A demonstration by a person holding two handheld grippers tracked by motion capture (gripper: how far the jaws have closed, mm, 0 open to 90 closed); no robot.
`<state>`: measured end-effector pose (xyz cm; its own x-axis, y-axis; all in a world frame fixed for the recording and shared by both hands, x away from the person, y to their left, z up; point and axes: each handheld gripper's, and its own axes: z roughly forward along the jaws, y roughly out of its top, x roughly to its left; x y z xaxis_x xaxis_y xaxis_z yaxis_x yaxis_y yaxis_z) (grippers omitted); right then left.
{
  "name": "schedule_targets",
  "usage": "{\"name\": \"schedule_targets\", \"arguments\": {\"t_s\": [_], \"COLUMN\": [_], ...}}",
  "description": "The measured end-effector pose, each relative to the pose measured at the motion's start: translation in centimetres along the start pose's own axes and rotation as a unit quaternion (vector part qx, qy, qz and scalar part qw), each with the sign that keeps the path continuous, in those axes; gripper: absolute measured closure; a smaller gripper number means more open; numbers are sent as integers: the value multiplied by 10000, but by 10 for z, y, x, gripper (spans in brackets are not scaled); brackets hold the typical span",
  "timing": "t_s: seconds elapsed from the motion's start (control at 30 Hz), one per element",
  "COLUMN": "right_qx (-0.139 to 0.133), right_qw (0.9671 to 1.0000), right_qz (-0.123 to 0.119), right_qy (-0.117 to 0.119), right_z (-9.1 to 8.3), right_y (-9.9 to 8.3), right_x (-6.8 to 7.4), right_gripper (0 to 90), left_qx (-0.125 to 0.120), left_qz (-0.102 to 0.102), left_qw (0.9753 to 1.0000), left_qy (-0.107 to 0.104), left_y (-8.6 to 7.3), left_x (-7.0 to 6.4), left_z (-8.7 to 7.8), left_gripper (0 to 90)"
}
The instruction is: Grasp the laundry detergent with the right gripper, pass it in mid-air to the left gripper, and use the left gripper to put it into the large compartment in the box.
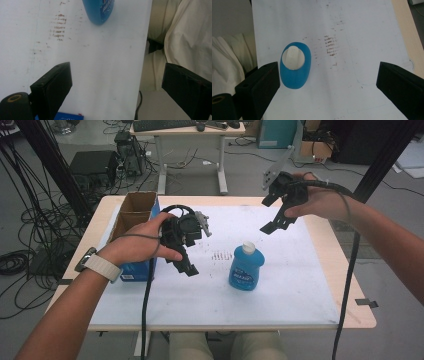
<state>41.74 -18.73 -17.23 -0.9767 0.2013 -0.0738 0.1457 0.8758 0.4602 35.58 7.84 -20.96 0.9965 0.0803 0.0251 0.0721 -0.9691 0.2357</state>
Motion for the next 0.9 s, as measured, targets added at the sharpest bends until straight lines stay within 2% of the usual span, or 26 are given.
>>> {"name": "schedule_targets", "arguments": {"t_s": [0.1,0.43,0.63,0.77,0.9], "right_qx": [-20,-155,-236,-270,-237], "right_qw": [10000,9998,9994,9994,9997], "right_qz": [13,65,201,163,-25], "right_qy": [29,96,168,143,105], "right_z": [0,0,-1,1,3], "right_y": [-1,-9,-12,-14,-16], "right_x": [4,11,15,17,19], "right_gripper": [51,51,62,84,92], "left_qx": [-57,-70,-66,-71,-149], "left_qz": [-79,-110,-116,-117,-141], "left_qw": [10000,9999,9999,9999,9998], "left_qy": [-6,16,39,39,53], "left_y": [0,-2,-2,-2,-4], "left_x": [-1,-1,-1,-1,-1], "left_z": [1,0,0,0,2], "left_gripper": [97,97,97,97,97]}}
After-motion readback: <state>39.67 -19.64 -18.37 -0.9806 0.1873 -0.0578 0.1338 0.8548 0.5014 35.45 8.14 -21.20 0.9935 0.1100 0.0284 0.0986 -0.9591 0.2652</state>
